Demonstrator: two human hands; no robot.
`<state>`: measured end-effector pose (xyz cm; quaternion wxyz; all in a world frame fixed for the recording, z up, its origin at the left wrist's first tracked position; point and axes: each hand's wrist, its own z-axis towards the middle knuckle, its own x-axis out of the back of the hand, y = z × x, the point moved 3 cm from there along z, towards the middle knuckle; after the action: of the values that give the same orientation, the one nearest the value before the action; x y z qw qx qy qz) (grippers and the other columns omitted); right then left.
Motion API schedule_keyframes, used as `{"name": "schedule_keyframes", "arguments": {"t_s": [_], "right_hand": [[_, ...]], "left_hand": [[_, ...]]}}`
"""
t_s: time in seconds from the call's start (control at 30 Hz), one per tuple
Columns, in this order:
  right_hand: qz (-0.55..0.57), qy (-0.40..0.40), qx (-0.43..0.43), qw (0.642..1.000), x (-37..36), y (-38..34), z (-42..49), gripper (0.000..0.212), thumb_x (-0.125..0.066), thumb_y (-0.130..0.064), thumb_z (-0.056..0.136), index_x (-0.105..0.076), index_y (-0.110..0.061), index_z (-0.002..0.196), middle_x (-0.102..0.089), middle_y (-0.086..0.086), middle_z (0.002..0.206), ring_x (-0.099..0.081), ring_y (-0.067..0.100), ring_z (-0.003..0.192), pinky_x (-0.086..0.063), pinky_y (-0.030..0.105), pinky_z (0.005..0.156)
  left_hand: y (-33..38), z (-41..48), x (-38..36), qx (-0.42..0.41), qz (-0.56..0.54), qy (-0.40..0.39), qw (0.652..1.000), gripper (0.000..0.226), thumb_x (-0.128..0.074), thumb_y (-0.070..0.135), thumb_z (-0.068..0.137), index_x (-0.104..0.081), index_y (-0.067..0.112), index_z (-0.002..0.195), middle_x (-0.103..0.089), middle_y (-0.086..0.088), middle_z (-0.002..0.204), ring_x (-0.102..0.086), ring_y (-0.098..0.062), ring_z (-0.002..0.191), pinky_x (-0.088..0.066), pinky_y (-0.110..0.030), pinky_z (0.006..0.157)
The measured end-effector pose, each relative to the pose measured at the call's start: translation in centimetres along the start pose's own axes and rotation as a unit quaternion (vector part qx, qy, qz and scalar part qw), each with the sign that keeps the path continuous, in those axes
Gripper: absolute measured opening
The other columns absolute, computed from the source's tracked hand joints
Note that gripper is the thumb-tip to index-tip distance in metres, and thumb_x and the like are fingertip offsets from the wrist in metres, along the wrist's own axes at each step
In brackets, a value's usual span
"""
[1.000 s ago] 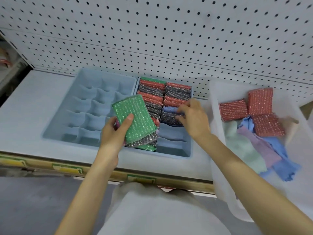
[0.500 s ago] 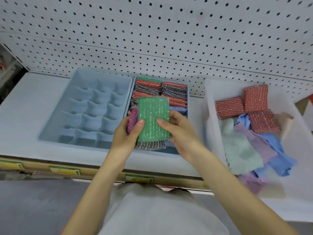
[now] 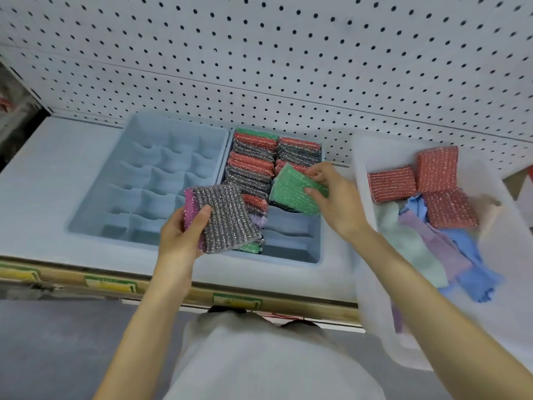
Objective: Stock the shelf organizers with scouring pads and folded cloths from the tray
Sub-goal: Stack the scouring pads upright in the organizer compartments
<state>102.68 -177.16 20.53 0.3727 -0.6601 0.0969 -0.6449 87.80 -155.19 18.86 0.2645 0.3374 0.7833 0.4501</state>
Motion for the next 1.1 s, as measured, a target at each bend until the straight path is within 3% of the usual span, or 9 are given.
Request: {"name": "schedule_keyframes", "arguments": {"t_s": [0.1, 0.23, 0.57, 0.77, 0.87, 0.97, 1.1], "right_hand": [[-0.12, 0.022, 0.06, 0.991, -1.2, 0.5, 0.4, 0.018, -0.071, -0.009, 0.082, -0.059, -0.011, 0.096, -0.068, 0.005, 0.087, -0.062, 0.029, 0.084, -0.049, 0.034, 0.065], [-0.193, 0.068, 0.157, 0.966, -2.0, 0.1, 0.7, 0.026, -0.08, 0.001, 0.065, -0.058, -0.007, 0.076, -0.06, 0.006, 0.063, -0.053, 0.028, 0.069, -0.037, 0.028, 0.06], [-0.294, 0.132, 0.236, 0.917, -2.0, -0.2, -0.3, 0.023, -0.069, 0.006, 0.063, -0.053, -0.011, 0.068, -0.055, 0.003, 0.06, -0.05, 0.024, 0.062, -0.041, 0.031, 0.05], [-0.337, 0.011, 0.224, 0.914, -3.2, 0.2, -0.1, 0.04, -0.079, 0.007, 0.045, -0.05, -0.011, 0.066, -0.053, 0.002, 0.055, -0.047, 0.023, 0.059, -0.035, 0.028, 0.05], [-0.307, 0.013, 0.215, 0.927, -2.7, 0.3, 0.7, 0.037, -0.083, 0.001, 0.052, -0.056, -0.01, 0.076, -0.059, 0.001, 0.059, -0.052, 0.023, 0.06, -0.036, 0.025, 0.046], [-0.289, -0.009, 0.256, 0.923, -2.3, 0.5, 0.7, 0.039, -0.077, -0.002, 0.066, -0.062, -0.011, 0.1, -0.063, 0.003, 0.071, -0.055, 0.024, 0.068, -0.047, 0.029, 0.051], [-0.322, -0.033, 0.288, 0.901, -1.9, 0.9, 1.1, 0.047, -0.072, 0.011, 0.061, -0.068, -0.017, 0.098, -0.061, 0.003, 0.071, -0.055, 0.023, 0.062, -0.042, 0.025, 0.043]], "left_hand": [[0.1, -0.2, 0.0, -0.005, 0.002, -0.003, 1.0, 0.018, -0.059, 0.022, 0.093, -0.062, 0.018, 0.11, -0.07, -0.001, 0.105, -0.068, -0.017, 0.094, -0.054, -0.035, 0.081], [0.3, -0.1, 0.6, -0.015, -0.001, 0.004, 1.0, 0.014, -0.058, 0.022, 0.093, -0.063, 0.02, 0.106, -0.071, 0.001, 0.101, -0.068, -0.014, 0.089, -0.053, -0.029, 0.073], [0.6, 0.2, 1.0, -0.021, -0.008, 0.019, 1.0, 0.022, -0.058, 0.023, 0.093, -0.061, 0.015, 0.114, -0.071, 0.0, 0.102, -0.068, -0.01, 0.086, -0.053, -0.026, 0.068], [0.3, 0.2, 0.6, -0.019, -0.006, 0.013, 1.0, 0.013, -0.057, 0.022, 0.094, -0.062, 0.02, 0.105, -0.071, 0.002, 0.1, -0.068, -0.01, 0.086, -0.052, -0.026, 0.067], [0.3, 0.2, 0.2, -0.021, -0.004, 0.008, 1.0, 0.008, -0.057, 0.022, 0.093, -0.062, 0.023, 0.1, -0.071, 0.004, 0.097, -0.068, -0.01, 0.086, -0.055, -0.024, 0.065], [0.4, 0.2, 0.1, -0.021, -0.002, 0.007, 1.0, 0.009, -0.057, 0.022, 0.094, -0.062, 0.024, 0.101, -0.071, 0.005, 0.098, -0.067, -0.01, 0.087, -0.055, -0.025, 0.067], [0.7, 0.3, 0.0, -0.022, -0.001, 0.004, 1.0, 0.012, -0.057, 0.023, 0.094, -0.062, 0.022, 0.104, -0.07, 0.004, 0.1, -0.067, -0.011, 0.089, -0.052, -0.027, 0.07]]}}
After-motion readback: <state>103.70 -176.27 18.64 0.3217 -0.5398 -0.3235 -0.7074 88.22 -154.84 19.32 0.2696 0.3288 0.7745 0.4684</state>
